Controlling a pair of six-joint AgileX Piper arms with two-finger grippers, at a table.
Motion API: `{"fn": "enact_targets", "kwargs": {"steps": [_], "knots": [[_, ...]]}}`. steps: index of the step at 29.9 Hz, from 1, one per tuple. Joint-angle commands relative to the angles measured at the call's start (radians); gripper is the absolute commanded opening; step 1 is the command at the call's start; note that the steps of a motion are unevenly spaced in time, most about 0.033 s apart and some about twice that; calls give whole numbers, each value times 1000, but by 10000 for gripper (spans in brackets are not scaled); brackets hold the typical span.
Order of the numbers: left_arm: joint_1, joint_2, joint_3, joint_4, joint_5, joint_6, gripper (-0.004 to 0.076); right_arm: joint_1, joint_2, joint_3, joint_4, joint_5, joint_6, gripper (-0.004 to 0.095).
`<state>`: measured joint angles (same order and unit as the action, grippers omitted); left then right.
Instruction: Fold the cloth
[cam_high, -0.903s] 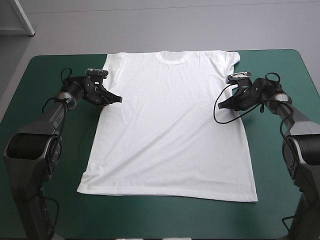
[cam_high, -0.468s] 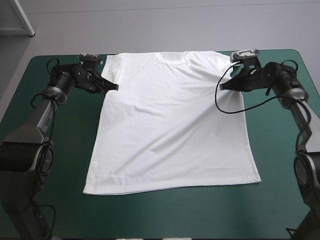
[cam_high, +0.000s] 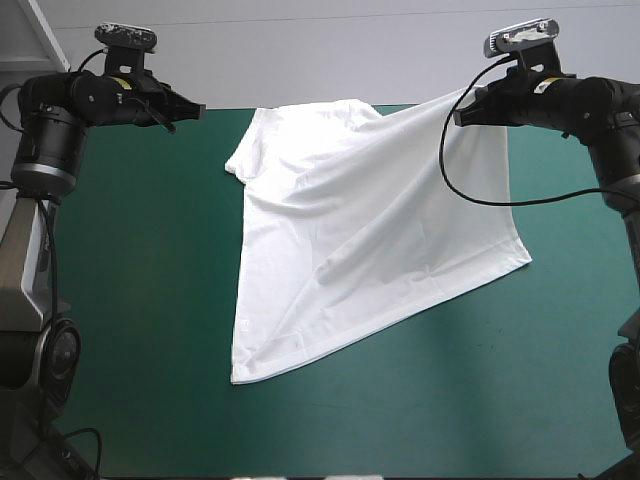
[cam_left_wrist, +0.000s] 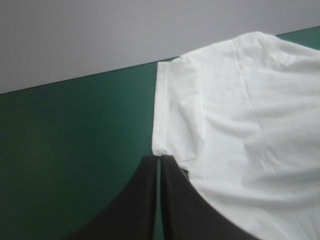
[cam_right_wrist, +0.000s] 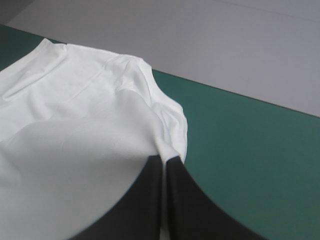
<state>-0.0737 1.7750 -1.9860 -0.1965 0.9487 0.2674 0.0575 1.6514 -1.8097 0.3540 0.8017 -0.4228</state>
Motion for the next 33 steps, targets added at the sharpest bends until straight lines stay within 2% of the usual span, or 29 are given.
{"fn": "enact_targets", "kwargs": {"steps": [1, 9, 15, 17, 21, 24, 33], "knots": [[-1, -44, -10, -79, -16, 29, 21, 2, -21, -33, 10, -9, -8, -18], [-1, -34, -2, -167, -11, 66, 21, 2, 14, -33, 10, 1, -8, -17], [-1, 36, 0, -174, 92, 88, 34, 2, 16, -33, 10, -8, -10, -17], [-3, 77, 0, -189, 123, 88, 96, 2, 18, -33, 10, -8, -10, -17], [-5, 158, 0, -261, 146, 86, 319, 2, 26, -33, 2, -8, -10, -17], [-5, 213, 0, -308, 160, 79, 425, 2, 34, -33, 2, -4, -10, -17], [-13, 297, 2, -294, 167, 62, 419, 2, 38, -33, -17, 0, -10, -17]]}}
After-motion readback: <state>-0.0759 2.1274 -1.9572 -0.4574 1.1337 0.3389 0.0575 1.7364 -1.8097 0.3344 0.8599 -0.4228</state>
